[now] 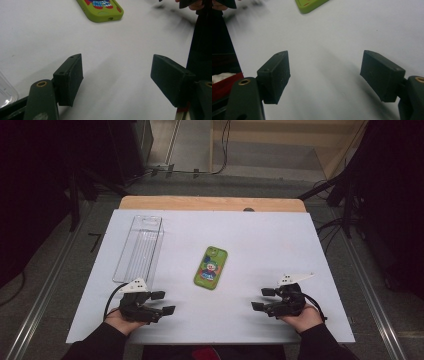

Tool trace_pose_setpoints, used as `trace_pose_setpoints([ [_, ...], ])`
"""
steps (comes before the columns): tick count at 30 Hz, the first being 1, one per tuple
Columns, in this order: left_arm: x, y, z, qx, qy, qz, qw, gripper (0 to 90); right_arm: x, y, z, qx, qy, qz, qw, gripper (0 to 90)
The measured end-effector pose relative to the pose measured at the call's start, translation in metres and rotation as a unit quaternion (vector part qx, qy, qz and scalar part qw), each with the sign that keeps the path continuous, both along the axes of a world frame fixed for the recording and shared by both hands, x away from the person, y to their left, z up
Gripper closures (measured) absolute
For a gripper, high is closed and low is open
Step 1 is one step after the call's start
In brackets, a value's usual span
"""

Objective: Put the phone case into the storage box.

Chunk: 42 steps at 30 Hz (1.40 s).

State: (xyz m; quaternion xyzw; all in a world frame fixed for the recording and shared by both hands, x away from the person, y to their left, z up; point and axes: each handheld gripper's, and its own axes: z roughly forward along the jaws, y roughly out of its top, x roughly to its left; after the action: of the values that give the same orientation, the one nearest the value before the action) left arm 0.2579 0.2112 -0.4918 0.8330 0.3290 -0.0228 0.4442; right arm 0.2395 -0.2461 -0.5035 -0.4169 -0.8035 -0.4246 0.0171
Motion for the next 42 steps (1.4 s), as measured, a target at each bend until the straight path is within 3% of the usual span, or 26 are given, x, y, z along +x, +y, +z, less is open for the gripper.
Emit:
trace_pose_setpoints([
  [4,0.0001,0.0003,0.0000,0.000,0.001,0.002,1.0000,26.4,0.0032,-0.0007,-0.0002,0.004,0.013,0.007,0.9999,22.1],
  [11,-0.0001,0.0008,0.0008,0.000,0.001,0.003,1.0000,26.4,0.0025,-0.0005,0.0009,-0.007,0.002,0.009,0.9999,22.0],
  [42,0.0014,0.0028,0.0019,0.002,0.001,0.013,0.9999,26.4,0.0036,-0.0020,0.0012,-0.015,0.002,-0.006,0.9999,22.0],
])
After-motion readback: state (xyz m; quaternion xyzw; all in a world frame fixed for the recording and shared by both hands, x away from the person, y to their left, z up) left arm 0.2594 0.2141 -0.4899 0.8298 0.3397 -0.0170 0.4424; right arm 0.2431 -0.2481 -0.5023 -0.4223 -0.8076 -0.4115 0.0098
